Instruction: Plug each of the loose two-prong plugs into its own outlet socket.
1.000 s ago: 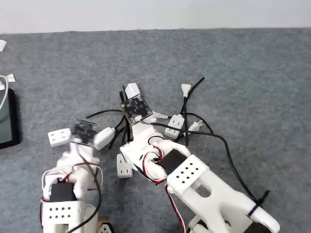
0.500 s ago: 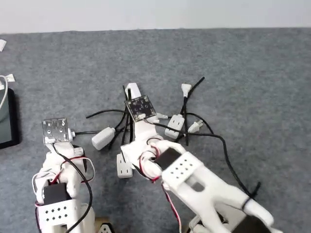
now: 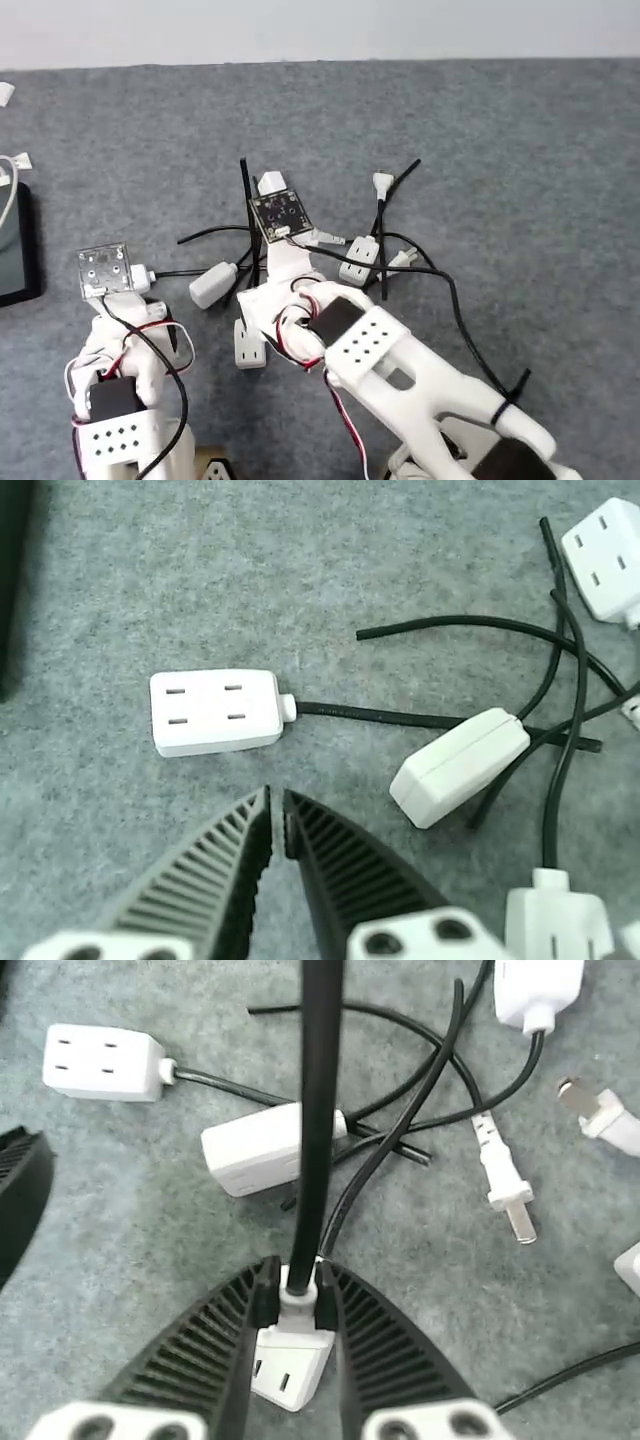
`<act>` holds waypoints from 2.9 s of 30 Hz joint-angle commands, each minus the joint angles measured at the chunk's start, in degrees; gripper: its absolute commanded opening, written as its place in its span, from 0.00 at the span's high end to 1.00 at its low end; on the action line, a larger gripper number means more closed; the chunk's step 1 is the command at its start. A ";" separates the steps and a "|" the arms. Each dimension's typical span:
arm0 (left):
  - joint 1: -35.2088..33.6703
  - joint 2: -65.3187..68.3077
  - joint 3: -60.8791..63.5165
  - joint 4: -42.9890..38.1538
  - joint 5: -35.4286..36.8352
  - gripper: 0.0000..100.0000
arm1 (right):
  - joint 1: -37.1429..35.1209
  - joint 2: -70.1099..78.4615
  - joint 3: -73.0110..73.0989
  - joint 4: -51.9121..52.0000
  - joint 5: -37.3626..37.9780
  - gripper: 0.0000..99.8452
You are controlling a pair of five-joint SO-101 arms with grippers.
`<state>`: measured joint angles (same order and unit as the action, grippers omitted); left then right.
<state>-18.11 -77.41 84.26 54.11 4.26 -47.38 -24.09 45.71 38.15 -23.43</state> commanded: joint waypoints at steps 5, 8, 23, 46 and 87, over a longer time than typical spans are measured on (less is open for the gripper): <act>-0.62 -0.35 -0.57 -2.02 0.62 0.98 | -0.66 -0.48 -3.08 -0.48 -1.58 0.99; -0.62 -0.35 -0.57 -2.02 0.53 0.98 | -0.66 3.30 -3.16 -2.33 -2.90 0.99; -0.44 -0.35 -0.57 -2.02 0.53 0.98 | -2.33 5.93 -4.48 -4.62 -2.99 0.99; -0.62 -0.35 -0.31 -1.67 0.44 0.98 | 0.75 10.07 -4.48 -5.67 -2.73 0.99; 30.95 42.90 -19.12 0.97 20.13 0.72 | 36.44 0.92 -5.54 13.58 7.21 0.99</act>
<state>13.19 -35.47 64.13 59.30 23.43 -11.78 -20.57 41.85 52.66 -16.92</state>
